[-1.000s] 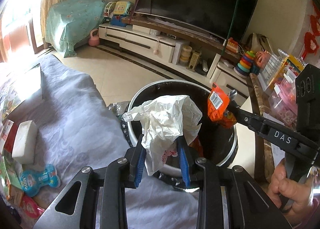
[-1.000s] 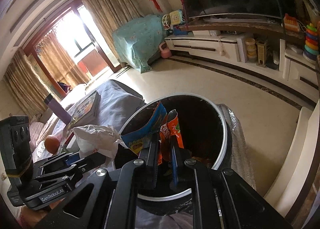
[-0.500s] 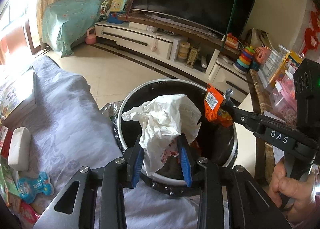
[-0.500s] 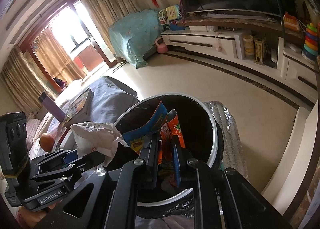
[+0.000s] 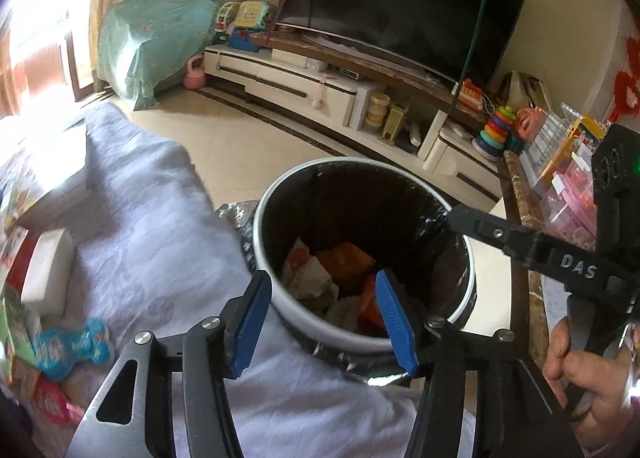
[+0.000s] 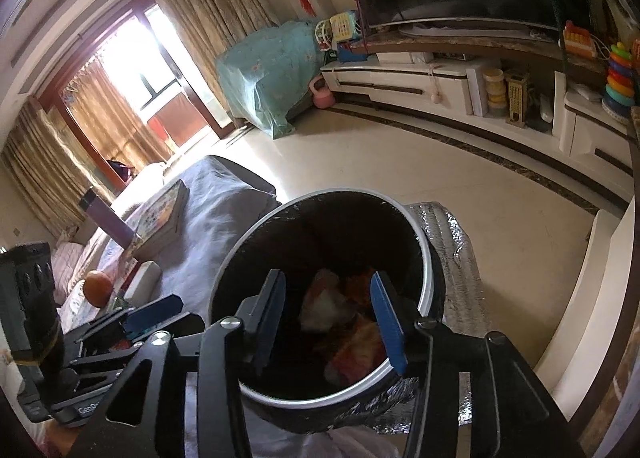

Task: Collect trash
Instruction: 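Lower both items into the bin and open both grippers to release them, then move both open grippers back over the table clutter, then grasp the clear bag with blue contents with the left gripper while the right grasps the green milk carton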

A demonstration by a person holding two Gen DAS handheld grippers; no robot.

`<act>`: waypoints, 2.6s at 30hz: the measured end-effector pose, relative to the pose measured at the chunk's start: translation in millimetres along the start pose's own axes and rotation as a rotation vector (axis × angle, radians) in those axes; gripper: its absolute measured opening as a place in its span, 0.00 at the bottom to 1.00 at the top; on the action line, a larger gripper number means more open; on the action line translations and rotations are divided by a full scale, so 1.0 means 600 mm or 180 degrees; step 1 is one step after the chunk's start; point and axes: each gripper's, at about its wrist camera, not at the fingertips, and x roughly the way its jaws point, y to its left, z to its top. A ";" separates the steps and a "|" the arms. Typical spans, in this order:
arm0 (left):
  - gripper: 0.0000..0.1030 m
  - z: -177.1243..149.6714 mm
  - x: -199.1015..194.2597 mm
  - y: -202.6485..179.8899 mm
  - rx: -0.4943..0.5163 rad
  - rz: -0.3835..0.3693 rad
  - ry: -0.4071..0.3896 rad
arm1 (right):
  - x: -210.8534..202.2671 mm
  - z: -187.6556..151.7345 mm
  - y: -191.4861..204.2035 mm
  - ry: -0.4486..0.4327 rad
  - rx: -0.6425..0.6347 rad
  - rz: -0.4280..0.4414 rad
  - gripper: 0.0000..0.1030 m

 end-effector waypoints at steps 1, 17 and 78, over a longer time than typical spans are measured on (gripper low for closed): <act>0.54 -0.009 -0.006 0.005 -0.0023 0.0006 -0.0010 | -0.003 -0.005 0.005 -0.0017 -0.0005 0.0028 0.55; 0.54 -0.158 -0.144 0.113 -0.0602 0.0232 -0.0217 | -0.013 -0.090 0.128 -0.0069 -0.0289 0.0414 0.71; 0.45 -0.279 -0.313 0.416 -0.1479 0.0719 -0.0005 | 0.217 -0.180 0.528 0.0694 -0.1868 0.1121 0.77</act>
